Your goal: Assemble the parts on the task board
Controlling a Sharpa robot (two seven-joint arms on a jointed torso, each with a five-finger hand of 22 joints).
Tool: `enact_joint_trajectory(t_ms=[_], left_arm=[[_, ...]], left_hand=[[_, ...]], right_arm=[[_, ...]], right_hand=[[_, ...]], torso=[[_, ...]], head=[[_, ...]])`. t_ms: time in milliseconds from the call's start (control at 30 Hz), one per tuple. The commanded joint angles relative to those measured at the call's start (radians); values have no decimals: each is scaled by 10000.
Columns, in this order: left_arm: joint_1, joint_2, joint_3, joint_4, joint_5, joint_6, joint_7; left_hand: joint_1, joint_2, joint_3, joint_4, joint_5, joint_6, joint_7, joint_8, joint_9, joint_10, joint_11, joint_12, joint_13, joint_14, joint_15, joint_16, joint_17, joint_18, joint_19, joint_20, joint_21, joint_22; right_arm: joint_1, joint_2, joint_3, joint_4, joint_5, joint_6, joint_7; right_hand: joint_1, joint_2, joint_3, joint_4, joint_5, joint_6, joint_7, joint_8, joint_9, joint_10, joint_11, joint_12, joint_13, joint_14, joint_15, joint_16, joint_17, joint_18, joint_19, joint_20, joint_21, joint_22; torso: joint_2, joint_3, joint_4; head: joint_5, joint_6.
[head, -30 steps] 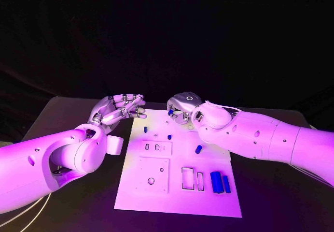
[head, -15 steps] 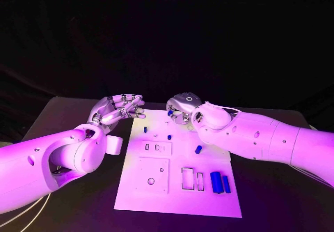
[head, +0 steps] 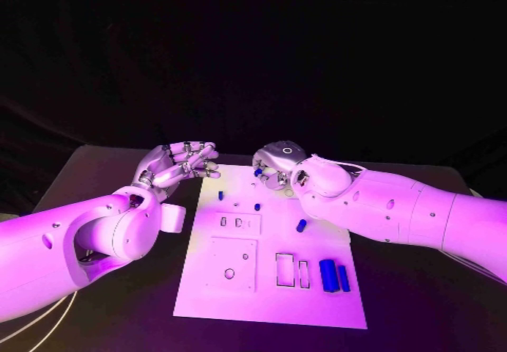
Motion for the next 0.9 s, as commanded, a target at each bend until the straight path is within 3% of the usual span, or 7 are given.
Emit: enact_joint_trajectory(t_ms=[33,200,267,367,600,800,900], left_arm=[[21,20,10,8,40,154,56],[21,23,10,4,41,158,54],[21,21,10,0,41,158,53],[21,16,10,-5,41,158,51],[21,6,9,-20,58,162,53],[21,-4,8,-37,73,196,44],[21,-13,7,-44,76,208,37]], left_hand=[[1,43,21,20,-23,-65,109,-54,-12,-36,27,-37,9,-95,8,44,12,19,-71,29,52,15],[1,43,21,20,-23,-65,109,-54,-12,-36,27,-37,9,-95,8,44,12,19,-71,29,52,15],[1,43,21,20,-23,-65,109,-54,-12,-36,27,-37,9,-95,8,44,12,19,-71,29,52,15],[9,47,19,15,-24,-78,108,-65,-12,-49,30,-56,8,-115,10,60,35,19,-83,30,65,21],[9,47,19,15,-24,-78,108,-65,-12,-49,30,-56,8,-115,10,60,35,19,-83,30,65,21],[12,49,19,13,-24,-82,105,-68,-12,-53,30,-63,8,-122,11,65,43,19,-87,31,69,23],[17,52,21,10,-24,-77,97,-66,-10,-46,26,-63,10,-127,11,70,50,19,-91,32,72,25]], right_arm=[[-13,-3,-11,23,-96,156,1],[-12,23,-11,-50,1,152,-3],[-12,34,-11,-88,35,151,1],[-11,21,-11,-102,57,117,2],[-7,-364,4,274,201,-189,61],[71,-1436,191,1389,866,-638,223],[211,-2087,273,1975,1630,-449,273]], right_hand=[[-77,-76,-16,57,-12,-59,4,-1,20,-24,25,-45,-19,147,-25,35,-6,-122,2,-13,8,11],[-191,-310,-63,159,-193,-775,296,-458,-102,-684,242,-289,-178,-36,165,-251,-548,-10,-350,93,-450,-627],[-145,-480,-493,243,-643,-1924,555,-1183,-324,-1913,523,-281,-300,-364,376,-864,-1559,202,-931,336,-1313,-1742],[-51,-450,-707,285,-666,-2116,527,-1309,-353,-2092,491,-254,-288,-394,363,-958,-1715,240,-979,347,-1449,-1882],[164,-328,-961,366,-525,-1764,469,-1179,-270,-1756,435,16,-212,-272,310,-818,-1516,172,-724,312,-1283,-1554],[200,-312,-726,458,-46,-1024,462,-899,-158,-796,341,452,-98,-53,240,-368,-895,46,-335,251,-805,-850],[98,-376,-663,553,-156,-788,318,-802,-116,245,123,944,135,1,98,-220,-695,13,-219,157,-632,-595]], torso=[[-7,7,2],[-3,6,-5],[-6,9,-11],[-3,12,-15],[-26,10,-25],[-83,17,-72],[-123,32,-117]], head=[[-1,-1],[-4,17],[-13,24],[-17,32],[-33,34],[-32,62],[-29,84]])
